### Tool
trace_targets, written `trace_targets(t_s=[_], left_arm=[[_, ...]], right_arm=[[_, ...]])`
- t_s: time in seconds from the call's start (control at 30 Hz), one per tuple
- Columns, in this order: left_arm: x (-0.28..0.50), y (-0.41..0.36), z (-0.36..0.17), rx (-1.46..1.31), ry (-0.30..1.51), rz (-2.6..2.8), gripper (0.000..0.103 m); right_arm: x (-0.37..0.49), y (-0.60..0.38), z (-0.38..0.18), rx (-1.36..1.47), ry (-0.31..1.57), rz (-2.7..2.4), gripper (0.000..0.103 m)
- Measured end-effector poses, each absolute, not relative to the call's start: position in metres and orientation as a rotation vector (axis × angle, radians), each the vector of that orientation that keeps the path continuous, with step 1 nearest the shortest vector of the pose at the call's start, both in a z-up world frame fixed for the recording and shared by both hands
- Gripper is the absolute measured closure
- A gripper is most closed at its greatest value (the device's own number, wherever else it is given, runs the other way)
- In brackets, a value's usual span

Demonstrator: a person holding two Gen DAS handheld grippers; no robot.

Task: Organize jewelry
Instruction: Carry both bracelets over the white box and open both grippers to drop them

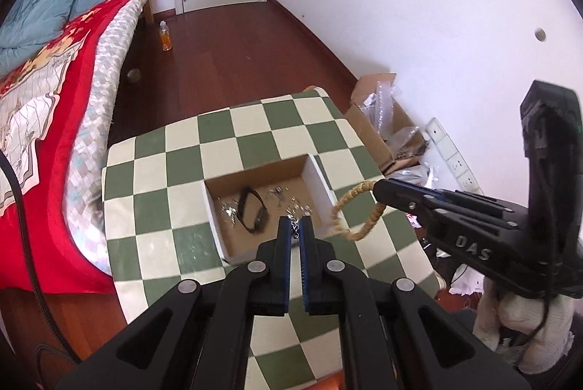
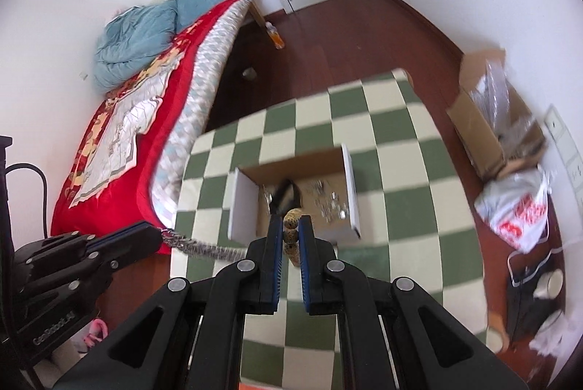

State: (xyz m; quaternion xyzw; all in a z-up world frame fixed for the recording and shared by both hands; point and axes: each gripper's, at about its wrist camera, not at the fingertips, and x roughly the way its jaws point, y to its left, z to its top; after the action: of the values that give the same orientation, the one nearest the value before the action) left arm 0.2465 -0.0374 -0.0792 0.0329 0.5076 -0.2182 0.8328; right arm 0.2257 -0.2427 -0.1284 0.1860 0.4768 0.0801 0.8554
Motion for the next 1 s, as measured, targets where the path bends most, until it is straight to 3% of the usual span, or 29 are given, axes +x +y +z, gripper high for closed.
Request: trace_targets(t_s=[0.2, 0.6, 1.0], left_arm=[[0.289, -0.031, -0.110, 0.055, 1.154, -0.433, 0.101], [0.316, -0.020, -0.203, 0.038, 1.339, -0.362, 0.101], [0.320, -0.013, -0.219, -0.028, 1.383, -0.347, 0.100]], right_arm=[[0.270, -0.234, -0.133, 0.394, 1.023, 0.184, 0.094], [0.318, -0.218, -0.203, 0.439, 1.166, 0.196, 0.094], [0.321, -0.209, -0.244, 0.479, 1.282, 0.216, 0.094]])
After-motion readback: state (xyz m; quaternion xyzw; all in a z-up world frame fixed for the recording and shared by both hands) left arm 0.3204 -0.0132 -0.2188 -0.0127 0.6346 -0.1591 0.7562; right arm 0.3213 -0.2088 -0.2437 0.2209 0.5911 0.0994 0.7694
